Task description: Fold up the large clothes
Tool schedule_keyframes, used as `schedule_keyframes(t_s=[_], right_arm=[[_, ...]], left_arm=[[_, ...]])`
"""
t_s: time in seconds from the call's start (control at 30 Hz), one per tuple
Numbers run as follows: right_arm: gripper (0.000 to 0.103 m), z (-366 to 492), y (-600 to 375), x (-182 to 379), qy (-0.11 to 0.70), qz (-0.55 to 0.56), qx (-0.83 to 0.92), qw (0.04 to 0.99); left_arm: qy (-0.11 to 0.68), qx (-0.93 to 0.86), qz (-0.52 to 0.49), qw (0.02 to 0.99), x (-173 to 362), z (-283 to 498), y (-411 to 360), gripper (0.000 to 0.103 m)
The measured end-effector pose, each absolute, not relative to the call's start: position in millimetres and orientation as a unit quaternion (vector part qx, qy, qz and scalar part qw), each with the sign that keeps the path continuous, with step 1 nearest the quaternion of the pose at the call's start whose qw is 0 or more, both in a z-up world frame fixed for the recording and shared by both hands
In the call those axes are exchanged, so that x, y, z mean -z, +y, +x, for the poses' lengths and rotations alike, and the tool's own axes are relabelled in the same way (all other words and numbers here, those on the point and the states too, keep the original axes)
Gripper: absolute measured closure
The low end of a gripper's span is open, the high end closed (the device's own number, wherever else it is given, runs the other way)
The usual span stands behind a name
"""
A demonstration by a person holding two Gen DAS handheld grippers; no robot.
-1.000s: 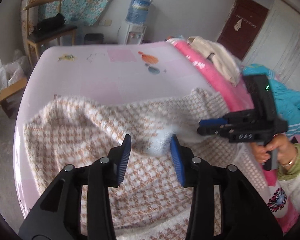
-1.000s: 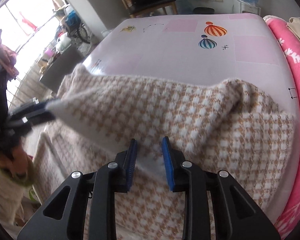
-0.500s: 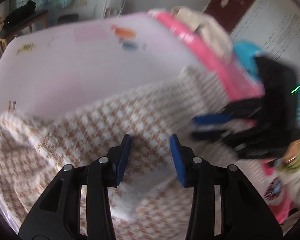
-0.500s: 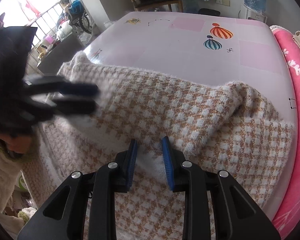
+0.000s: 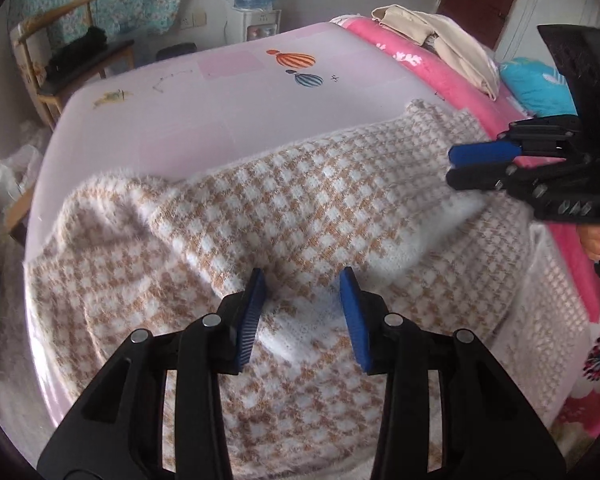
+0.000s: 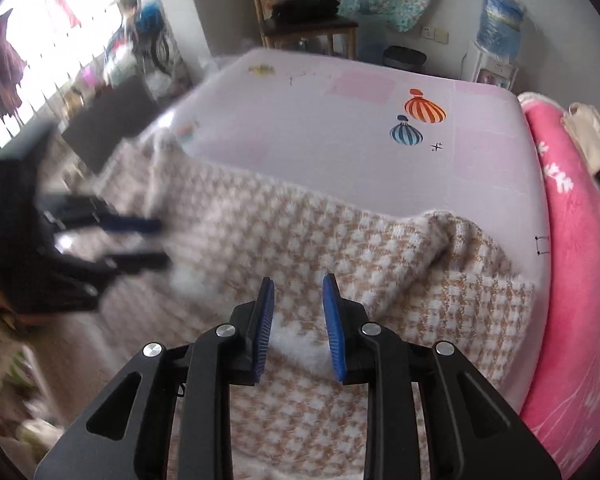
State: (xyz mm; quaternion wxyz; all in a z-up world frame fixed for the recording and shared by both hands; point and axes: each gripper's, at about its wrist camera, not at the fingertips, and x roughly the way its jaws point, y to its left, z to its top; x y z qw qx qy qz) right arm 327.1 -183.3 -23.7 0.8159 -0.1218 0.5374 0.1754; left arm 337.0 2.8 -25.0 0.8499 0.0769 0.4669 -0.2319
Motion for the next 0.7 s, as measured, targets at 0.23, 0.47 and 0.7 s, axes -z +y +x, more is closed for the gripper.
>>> schedule_keyframes(t_s=[0.23, 0.47, 0.7], right_arm=[[0.078, 325, -187, 5, 0.54, -0.1, -0.181, 0.816], [0.076, 365, -169, -5, 0.508, -0.023, -0.219, 0.833], [0.075, 382, -174, 30, 0.54, -0.006, -0.201, 0.817]], left_arm=[[0.468, 0.255, 0.049, 0.844, 16, 342, 16, 0.064], [0.432, 0.256, -0.016, 0.865, -13, 375, 18, 0.059], [0.471, 0.204, 0.043, 0.857, 23, 402, -3, 0.059]])
